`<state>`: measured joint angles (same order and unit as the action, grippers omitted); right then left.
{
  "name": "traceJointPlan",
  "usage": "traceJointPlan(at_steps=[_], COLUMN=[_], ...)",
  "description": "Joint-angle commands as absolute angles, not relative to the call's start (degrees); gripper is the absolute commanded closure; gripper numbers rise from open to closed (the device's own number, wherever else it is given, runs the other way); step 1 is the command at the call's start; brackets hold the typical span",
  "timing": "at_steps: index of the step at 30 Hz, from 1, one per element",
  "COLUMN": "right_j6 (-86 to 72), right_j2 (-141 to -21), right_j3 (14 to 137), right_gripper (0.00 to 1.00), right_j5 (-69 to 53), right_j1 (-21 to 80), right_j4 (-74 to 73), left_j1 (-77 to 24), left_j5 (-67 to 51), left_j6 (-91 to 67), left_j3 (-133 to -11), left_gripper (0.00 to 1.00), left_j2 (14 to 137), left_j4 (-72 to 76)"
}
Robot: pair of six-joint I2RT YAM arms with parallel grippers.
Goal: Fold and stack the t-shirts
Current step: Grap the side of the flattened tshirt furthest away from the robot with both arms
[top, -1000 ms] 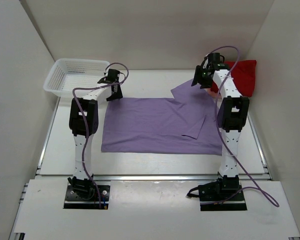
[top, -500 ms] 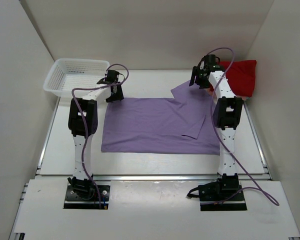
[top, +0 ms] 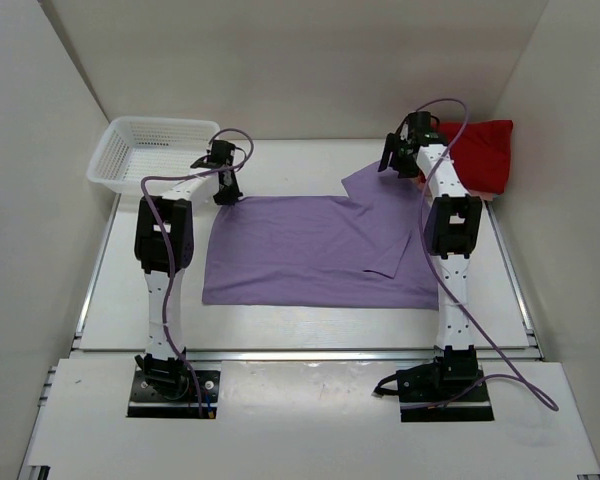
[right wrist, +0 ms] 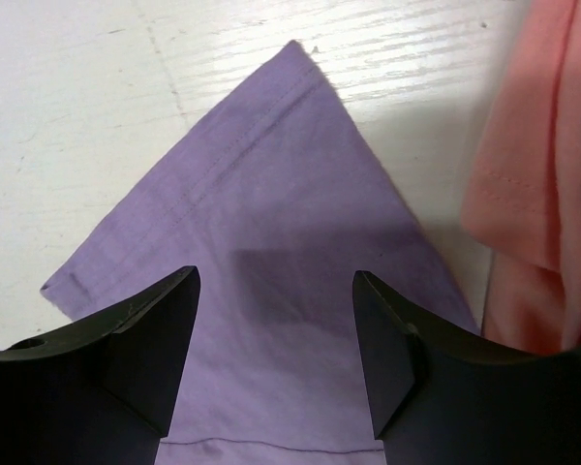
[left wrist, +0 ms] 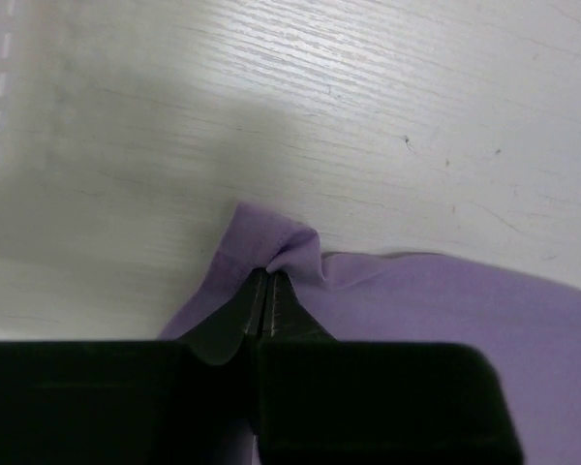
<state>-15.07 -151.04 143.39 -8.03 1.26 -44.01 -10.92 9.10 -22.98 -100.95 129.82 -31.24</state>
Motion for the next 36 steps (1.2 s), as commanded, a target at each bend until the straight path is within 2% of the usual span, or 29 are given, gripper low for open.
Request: traceJointPlan(at_steps=[1, 3, 13, 24, 28, 31, 36], right_j6=[-16.4, -16.3, -17.5, -19.4, -20.7, -20.7, -21.1], right_j2=[-151.6, -151.8, -154.1, -156.0, -157.0, -157.1, -157.3], right_j3=[146.3, 146.7, 147.4, 148.1, 148.3, 148.2, 148.2], right_gripper=[0.38, 0.38, 0.35, 0.34, 0.37, 0.46, 0.52], right_j5=[-8.0, -7.9, -3.4, -6.0, -9.7, -10.3, -8.8], right_j1=[0.2, 0.1, 0.1, -1.8, -2.5, -2.5, -1.8], right_j4=[-41.7, -40.9, -40.3, -41.3, -42.9, -44.0, -46.2], left_j1=[-11.2, -10.8, -9.9, -9.3, -9.1, -8.9, -8.6], left_j5=[7.1, 6.9, 3.3, 0.3, -1.1, -1.3, -1.5], left_j6=[-23.0, -23.2, -22.4, -24.1, -24.1, -24.2, -24.3], left_j3=[-99.8, -98.7, -92.7, -92.7, -92.6, -92.3, -90.4], left_gripper=[0.95, 1.0, 1.0, 1.0, 1.0, 1.0, 1.0], left_j2=[129.0, 128.3, 124.2, 123.6, 123.4, 123.1, 121.8], left_j4=[-34.5, -33.7, -29.4, -27.3, -27.0, -27.2, -26.5])
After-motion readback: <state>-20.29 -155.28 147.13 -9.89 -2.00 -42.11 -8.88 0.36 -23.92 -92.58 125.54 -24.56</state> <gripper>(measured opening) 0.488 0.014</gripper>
